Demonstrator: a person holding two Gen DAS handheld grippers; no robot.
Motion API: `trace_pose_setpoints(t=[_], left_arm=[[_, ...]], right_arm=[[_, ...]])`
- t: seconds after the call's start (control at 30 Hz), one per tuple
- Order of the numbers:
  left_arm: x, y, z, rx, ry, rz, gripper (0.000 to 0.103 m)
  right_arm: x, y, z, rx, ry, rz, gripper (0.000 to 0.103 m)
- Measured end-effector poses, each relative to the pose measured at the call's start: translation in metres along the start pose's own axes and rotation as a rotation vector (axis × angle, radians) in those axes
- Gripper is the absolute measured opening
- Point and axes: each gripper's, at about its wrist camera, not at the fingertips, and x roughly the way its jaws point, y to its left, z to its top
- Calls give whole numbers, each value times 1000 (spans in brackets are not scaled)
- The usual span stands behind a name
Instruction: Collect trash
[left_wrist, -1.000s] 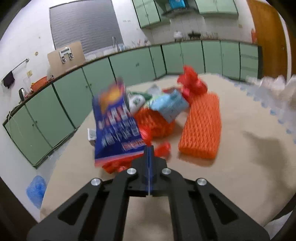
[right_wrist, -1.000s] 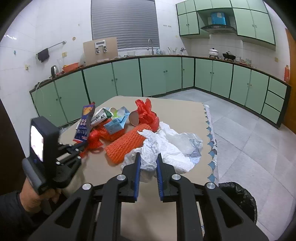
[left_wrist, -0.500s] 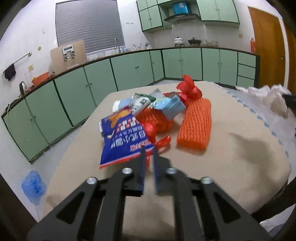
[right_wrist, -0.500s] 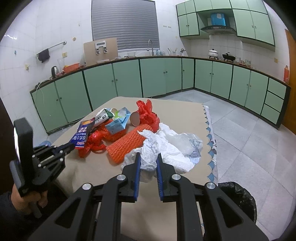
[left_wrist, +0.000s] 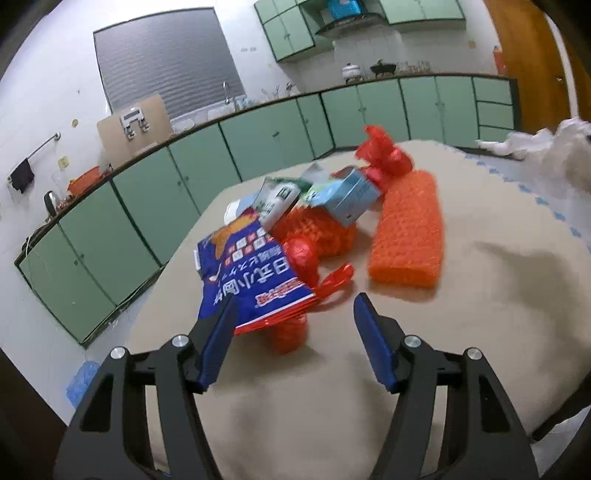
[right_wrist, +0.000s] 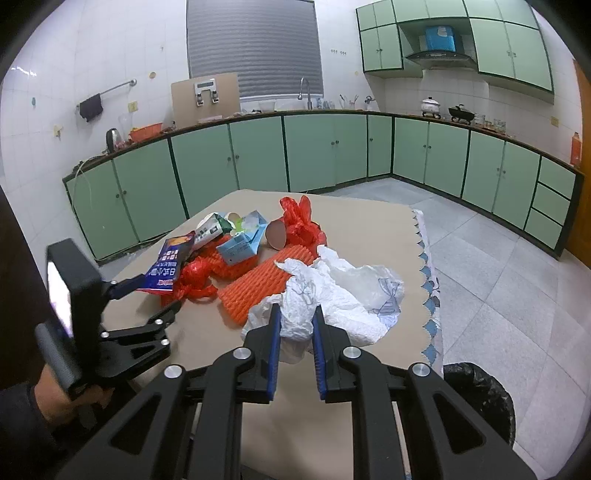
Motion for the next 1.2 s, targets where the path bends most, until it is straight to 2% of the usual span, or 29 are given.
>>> trace_pose_setpoints(t=[0.1,0.13,0.17,0.2,0.23,0.27,0.6,0.8,0.97,1.2], left_arm=[[11,6,1,-1,14,37,63],[15,7,0,-1,16,44,56],[16,8,0,-3,21,41,46],[21,10,0,-14,44,22,11],[23,12,0,-23,59,15,4],[23,14,0,-37,56,15,1],[-25,41,10,-165,-78,-6,0],[-69,42,24,-179,-136,-25,0],[-98,39,35,-196,-154,-66,0],[-134,5,48,-127,-194,-143,0]], right_arm=[[1,0,0,2,4,0,16],[2,0,0,1,5,-2,16],[3,1,0,1,6,-3,16],[3,2,1,0,6,-4,16],[3,2,1,-1,5,-6,16],[2,2,2,-2,3,-7,16],[-9,8,4,-22,-17,-15,16],[-23,4,7,-16,-37,-20,16],[-42,1,6,-9,-54,-19,16],[-77,-19,4,21,-78,-41,16]])
